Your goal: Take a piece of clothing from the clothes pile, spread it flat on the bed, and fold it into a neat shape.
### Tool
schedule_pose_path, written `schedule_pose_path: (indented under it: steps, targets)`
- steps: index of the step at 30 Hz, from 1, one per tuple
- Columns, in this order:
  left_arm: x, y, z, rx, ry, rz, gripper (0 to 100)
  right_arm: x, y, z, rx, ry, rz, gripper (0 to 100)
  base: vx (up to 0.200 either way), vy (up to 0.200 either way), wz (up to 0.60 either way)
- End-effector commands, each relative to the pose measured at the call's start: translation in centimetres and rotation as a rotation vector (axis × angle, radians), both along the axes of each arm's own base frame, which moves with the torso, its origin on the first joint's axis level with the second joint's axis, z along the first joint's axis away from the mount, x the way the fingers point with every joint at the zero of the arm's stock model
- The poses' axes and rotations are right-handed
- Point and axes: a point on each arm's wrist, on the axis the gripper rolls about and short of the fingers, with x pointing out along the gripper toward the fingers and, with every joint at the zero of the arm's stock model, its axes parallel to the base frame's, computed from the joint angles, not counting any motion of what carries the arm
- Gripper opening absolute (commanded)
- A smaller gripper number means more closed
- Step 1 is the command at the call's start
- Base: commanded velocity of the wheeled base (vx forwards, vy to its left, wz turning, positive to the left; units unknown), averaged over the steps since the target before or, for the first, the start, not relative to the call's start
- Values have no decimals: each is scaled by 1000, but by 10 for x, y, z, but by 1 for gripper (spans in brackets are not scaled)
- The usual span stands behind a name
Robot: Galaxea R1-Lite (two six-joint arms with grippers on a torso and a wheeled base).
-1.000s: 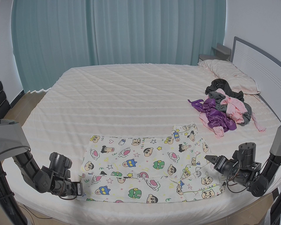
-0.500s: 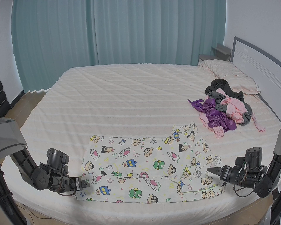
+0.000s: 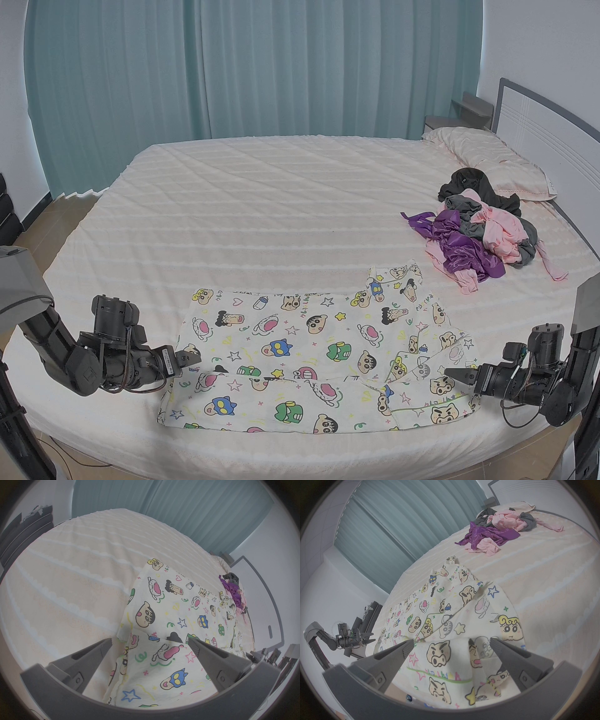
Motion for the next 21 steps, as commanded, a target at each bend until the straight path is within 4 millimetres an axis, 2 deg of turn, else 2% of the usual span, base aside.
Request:
schedule_pose_path:
  steps: [1, 6, 19, 20, 21]
  targets:
    - [-3, 0, -13, 22, 39, -31, 100, -2, -2, -19, -9, 61, 2, 100, 0, 0, 0]
    - [-10, -2, -15, 12, 50, -78, 100, -2, -3, -25, -7, 76, 2, 100, 0, 0, 0]
    - [-6, -5, -29, 8, 90, -93, 100, -2, -2, -24, 43, 76, 64, 100, 0, 0, 0]
    - [-6, -5, -29, 7, 91, -92, 0, -2, -2, -24, 53, 73, 76, 100, 0, 0, 0]
    - [-6, -5, -29, 7, 91, -93, 0, -1, -2, -24, 59, 67, 82, 100, 0, 0, 0]
